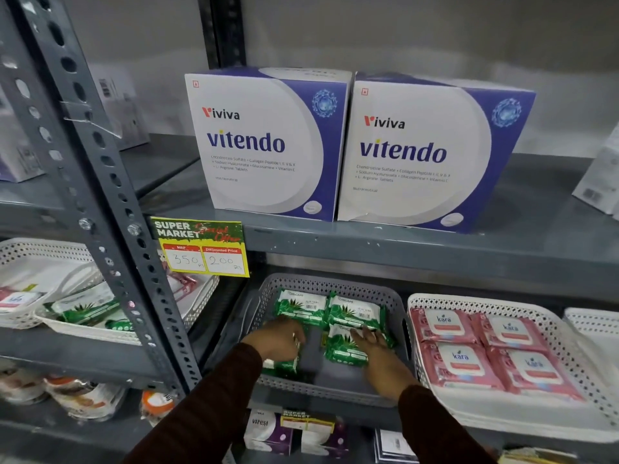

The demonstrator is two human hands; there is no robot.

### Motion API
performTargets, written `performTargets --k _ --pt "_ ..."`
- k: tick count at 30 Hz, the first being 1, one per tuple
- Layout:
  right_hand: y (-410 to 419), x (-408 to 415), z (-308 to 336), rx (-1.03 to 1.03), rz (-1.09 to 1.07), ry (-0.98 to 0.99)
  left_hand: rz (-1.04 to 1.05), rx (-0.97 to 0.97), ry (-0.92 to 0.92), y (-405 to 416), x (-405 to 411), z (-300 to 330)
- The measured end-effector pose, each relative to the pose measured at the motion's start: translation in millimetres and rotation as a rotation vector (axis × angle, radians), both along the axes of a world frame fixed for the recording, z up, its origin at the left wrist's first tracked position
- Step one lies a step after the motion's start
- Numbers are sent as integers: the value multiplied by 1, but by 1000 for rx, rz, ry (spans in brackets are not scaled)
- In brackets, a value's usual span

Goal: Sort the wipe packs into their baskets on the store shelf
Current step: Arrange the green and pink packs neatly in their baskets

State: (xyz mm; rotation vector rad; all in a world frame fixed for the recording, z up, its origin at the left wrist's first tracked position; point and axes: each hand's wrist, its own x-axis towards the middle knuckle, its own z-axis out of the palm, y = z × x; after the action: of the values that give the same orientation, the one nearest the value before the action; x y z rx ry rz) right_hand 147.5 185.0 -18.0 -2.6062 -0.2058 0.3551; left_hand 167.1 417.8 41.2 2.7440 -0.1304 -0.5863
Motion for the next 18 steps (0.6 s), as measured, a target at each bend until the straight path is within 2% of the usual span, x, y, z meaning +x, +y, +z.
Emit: performTargets --k 3,5,9,13,18 --pt "0 -1 -3 5 7 5 190 -73 -195 5 -3 -7" --pt "0 -1 -6 14 2 -5 189 -47 -176 1 -8 -18" --pt "0 0 -8 26 -7 -40 52 43 -162 2 -9 -24" --pt "0 0 -8 -6 -5 -47 -162 -41 -72 14 -5 -25" --pt "0 6 -11 -82 57 14 -253 -139 -28 22 -1 -32"
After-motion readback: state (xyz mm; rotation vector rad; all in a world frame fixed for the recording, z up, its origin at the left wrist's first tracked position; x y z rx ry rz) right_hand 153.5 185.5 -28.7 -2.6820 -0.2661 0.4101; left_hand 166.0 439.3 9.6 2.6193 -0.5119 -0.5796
